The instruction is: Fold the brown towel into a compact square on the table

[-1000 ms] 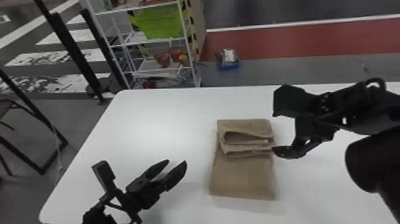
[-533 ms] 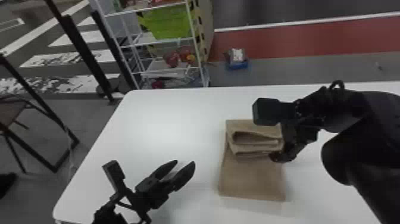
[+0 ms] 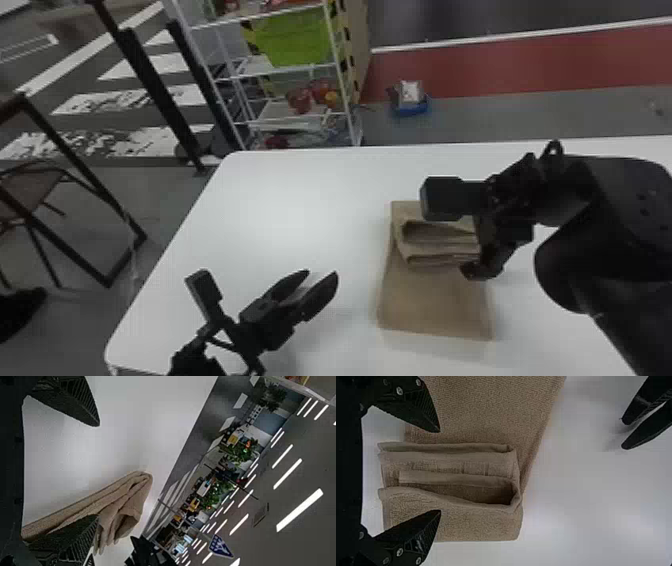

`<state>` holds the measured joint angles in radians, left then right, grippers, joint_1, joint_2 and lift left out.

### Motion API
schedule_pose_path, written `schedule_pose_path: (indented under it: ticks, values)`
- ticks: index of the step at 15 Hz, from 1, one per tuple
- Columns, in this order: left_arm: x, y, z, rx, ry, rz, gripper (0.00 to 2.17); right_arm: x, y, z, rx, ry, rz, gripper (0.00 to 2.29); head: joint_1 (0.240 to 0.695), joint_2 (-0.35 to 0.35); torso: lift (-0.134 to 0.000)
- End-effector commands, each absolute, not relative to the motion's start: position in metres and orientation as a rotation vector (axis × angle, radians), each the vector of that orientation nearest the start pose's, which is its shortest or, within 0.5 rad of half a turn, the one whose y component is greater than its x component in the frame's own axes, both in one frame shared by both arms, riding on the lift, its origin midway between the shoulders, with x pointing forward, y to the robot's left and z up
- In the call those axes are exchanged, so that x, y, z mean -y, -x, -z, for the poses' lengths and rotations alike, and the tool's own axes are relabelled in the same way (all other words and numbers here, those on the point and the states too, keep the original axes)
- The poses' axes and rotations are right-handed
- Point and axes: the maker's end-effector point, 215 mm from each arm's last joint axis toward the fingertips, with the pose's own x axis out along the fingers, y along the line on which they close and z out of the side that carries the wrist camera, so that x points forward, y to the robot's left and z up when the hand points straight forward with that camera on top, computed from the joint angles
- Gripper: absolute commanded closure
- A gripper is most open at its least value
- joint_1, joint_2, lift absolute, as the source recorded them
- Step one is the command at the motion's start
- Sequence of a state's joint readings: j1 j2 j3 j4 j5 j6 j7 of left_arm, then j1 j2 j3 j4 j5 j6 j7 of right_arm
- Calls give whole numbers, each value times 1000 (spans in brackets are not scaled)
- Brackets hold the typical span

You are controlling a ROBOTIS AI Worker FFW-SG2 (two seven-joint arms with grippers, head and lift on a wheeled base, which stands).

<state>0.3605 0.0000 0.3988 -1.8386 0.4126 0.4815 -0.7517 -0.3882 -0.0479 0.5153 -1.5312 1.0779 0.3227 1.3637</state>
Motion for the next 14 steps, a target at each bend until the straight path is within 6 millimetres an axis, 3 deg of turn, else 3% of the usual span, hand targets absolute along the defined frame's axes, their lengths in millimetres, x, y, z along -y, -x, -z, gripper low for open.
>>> schedule_pose_path:
  ticks: [1, 4, 8, 14]
  values:
    - [-262, -421, 435, -314, 529, 412, 63, 0, -516, 420, -615, 1247, -1258, 184, 695, 305, -134]
    - [-262, -420, 436, -315, 530, 413, 63, -4, -516, 425, -619, 1263, -1271, 184, 695, 304, -134]
    - [-262, -420, 436, -315, 531, 414, 63, -7, -522, 416, -608, 1259, -1260, 188, 695, 309, -134]
    - [-261, -419, 438, -318, 534, 416, 63, -2, -525, 431, -658, 1289, -1256, 218, 695, 306, -134]
